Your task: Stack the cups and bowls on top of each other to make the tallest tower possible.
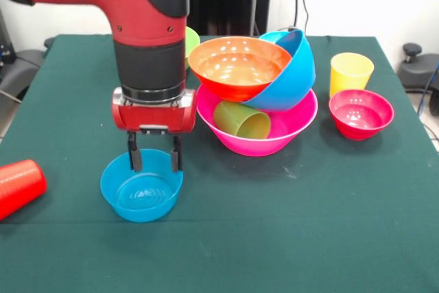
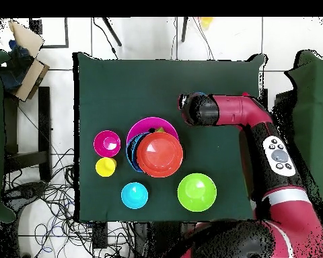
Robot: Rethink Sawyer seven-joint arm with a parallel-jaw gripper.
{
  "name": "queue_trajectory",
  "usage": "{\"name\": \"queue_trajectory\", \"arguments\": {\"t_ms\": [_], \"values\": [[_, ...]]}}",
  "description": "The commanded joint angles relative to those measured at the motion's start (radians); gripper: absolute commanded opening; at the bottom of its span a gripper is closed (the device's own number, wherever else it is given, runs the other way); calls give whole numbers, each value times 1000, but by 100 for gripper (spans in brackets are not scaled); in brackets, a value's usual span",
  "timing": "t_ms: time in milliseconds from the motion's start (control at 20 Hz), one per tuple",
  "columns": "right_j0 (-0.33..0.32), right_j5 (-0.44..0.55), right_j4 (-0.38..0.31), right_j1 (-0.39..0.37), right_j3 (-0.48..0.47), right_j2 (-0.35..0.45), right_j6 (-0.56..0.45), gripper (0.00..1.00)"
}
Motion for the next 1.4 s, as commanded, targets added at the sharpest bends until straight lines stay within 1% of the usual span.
{"name": "queue_trajectory", "arguments": {"t_ms": [50,250,500,850,1100,1250,1300,1400], "values": [[42,96,-13,-16,39,-17,-47,100],[53,61,-26,42,-9,-21,-45,100],[59,28,-42,90,-46,-24,-44,100],[49,-20,-69,183,-119,-13,-76,100],[46,-47,-83,215,-140,-14,-84,100],[51,-32,-80,219,-149,-20,-85,100],[53,-27,-79,220,-152,-22,-85,0],[58,-42,-75,208,-146,-30,-60,0]]}}
